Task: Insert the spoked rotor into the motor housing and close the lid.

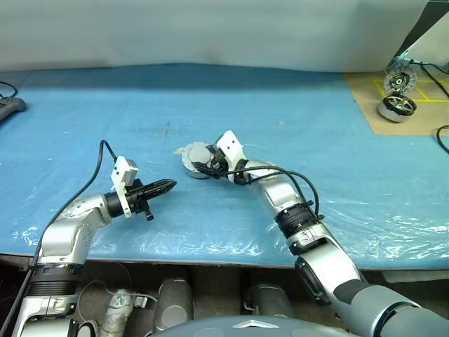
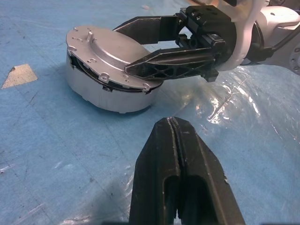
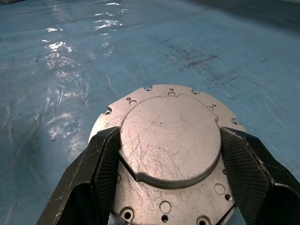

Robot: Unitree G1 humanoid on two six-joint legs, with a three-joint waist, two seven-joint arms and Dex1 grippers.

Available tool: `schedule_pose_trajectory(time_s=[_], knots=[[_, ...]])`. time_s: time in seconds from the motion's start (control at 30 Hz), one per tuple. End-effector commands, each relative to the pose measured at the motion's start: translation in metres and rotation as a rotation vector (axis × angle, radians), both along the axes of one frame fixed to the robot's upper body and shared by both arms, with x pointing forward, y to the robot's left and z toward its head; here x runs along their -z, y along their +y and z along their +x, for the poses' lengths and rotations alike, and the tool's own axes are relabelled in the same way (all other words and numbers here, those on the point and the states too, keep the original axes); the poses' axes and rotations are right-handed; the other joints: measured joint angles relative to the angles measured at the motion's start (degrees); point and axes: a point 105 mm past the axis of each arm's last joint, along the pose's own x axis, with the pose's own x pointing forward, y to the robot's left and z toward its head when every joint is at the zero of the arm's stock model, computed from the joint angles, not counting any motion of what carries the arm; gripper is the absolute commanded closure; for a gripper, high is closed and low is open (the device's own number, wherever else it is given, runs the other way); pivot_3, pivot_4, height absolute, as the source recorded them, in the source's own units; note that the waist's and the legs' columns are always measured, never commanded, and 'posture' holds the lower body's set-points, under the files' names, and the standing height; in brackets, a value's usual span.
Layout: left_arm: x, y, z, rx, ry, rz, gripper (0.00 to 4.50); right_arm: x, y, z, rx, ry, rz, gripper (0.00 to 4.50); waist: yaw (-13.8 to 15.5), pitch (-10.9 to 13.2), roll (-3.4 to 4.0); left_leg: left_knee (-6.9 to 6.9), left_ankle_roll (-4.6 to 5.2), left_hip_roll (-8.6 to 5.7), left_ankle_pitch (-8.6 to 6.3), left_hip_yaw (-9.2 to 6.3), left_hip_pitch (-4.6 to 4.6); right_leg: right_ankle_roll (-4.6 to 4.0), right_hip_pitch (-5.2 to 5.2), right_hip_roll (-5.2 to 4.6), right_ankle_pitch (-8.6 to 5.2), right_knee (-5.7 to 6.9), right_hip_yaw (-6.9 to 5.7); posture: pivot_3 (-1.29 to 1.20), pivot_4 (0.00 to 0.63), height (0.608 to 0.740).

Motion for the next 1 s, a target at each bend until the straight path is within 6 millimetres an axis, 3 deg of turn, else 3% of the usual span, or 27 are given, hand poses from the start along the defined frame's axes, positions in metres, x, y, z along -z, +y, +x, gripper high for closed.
schedule_pose_trajectory(time_s=[0.03,0.1,0.27,0.37,0.67,0.8,1.0], knots=[[-0.007,-0.005,0.0,0.024,-0.031,-0.005,4.5,-0.002,0.004,-0.006,-0.042,-0.001,-0.007,1.53,0.0,0.0,0.0,0.0,0.0,0.0,0.0,0.0,0.0,0.0,0.0,0.0,0.0,0.0,0.0,0.0,0.15,0.74],[-0.008,-0.007,0.0,0.03,-0.03,-0.013,4.5,-0.006,0.001,-0.002,-0.037,-0.017,-0.022,1.53,0.0,0.0,0.0,0.0,0.0,0.0,0.0,0.0,-0.01,0.0,0.0,0.0,0.0,-0.01,0.0,0.0,0.15,0.74],[-0.009,-0.007,0.002,0.036,-0.029,-0.01,4.5,-0.047,0.002,-0.005,-0.106,0.012,0.103,1.53,0.0,0.0,0.0,-0.02,0.0,0.0,0.0,0.0,-0.03,0.0,-0.02,0.01,0.0,-0.02,0.0,0.0,0.15,0.74],[-0.008,-0.009,0.002,0.042,-0.026,-0.01,4.5,-0.055,0.001,-0.009,-0.14,-0.001,0.088,1.53,0.1,0.0,0.0,-0.02,0.0,0.0,0.0,0.0,-0.05,0.0,-0.03,0.01,0.0,-0.02,0.0,0.0,0.15,0.74],[-0.007,-0.013,0.002,0.054,-0.025,-0.015,4.5,-0.021,-0.001,-0.01,-0.128,0.029,-0.024,1.53,0.0,0.0,0.0,-0.04,-0.01,0.0,0.01,0.01,-0.05,-0.01,-0.06,0.01,0.0,-0.03,0.0,0.0,0.15,0.74],[-0.007,-0.013,0.003,0.054,-0.024,-0.01,4.5,0.011,-0.009,-0.01,-0.103,0.118,-0.074,1.53,0.0,0.0,0.0,-0.05,-0.01,0.0,0.01,0.01,-0.05,-0.01,-0.05,0.01,-0.01,-0.03,0.0,0.0,0.15,0.74],[-0.006,-0.013,0.004,0.044,-0.019,-0.024,4.5,0.012,-0.01,-0.006,-0.052,0.118,-0.054,1.53,-0.1,0.0,-0.01,-0.04,0.02,0.01,-0.01,0.03,0.17,-0.02,0.1,0.01,-0.01,0.0,0.04,0.0,0.15,0.74]])
